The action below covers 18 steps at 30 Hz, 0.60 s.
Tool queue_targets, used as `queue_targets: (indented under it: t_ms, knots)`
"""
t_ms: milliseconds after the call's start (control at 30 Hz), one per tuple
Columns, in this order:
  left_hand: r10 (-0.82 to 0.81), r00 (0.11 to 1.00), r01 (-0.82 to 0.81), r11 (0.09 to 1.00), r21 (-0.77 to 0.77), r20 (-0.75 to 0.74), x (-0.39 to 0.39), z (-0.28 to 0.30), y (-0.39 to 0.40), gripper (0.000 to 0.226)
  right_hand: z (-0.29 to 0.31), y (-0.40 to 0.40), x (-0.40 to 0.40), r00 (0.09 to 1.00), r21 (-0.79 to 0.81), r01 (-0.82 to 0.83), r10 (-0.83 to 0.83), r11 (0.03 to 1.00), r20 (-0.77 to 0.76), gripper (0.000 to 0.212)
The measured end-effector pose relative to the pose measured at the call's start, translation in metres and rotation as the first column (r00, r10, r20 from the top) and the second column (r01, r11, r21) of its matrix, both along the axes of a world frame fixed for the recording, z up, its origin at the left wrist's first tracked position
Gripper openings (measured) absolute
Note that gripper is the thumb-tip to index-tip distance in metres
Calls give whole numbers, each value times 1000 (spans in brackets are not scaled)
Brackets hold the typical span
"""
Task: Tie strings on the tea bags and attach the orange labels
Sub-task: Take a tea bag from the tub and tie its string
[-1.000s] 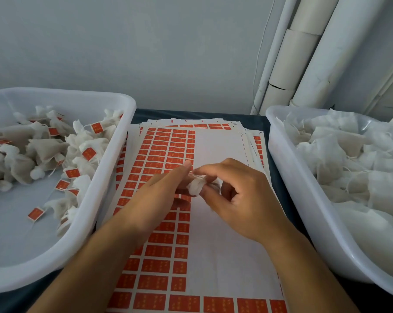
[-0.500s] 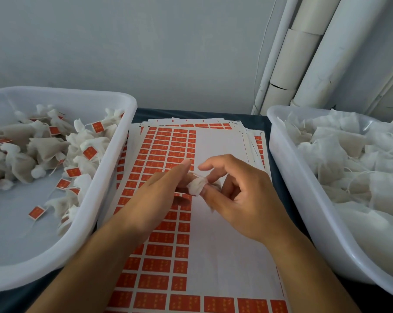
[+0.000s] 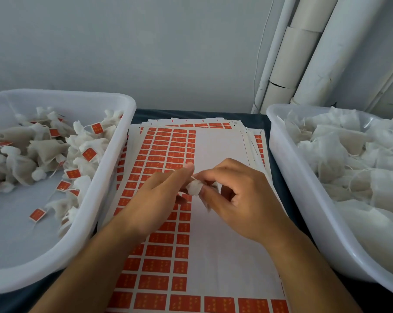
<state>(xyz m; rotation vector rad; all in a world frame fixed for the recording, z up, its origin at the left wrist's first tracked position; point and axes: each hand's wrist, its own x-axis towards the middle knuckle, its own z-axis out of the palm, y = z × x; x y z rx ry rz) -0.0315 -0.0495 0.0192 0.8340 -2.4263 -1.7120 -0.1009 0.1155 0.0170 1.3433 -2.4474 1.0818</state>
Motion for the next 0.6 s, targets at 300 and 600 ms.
queue_targets:
  t_ms: [300,600]
  knots:
    - [37,999,-36,999,40,-36,12,0,4,32,5,0,5,997,-83,-18,24,996,76,37]
    - [109,993,-98,972,215,-38,10,-1,7,30,3,-3,7,1000,-99,-11,13,995,12,35]
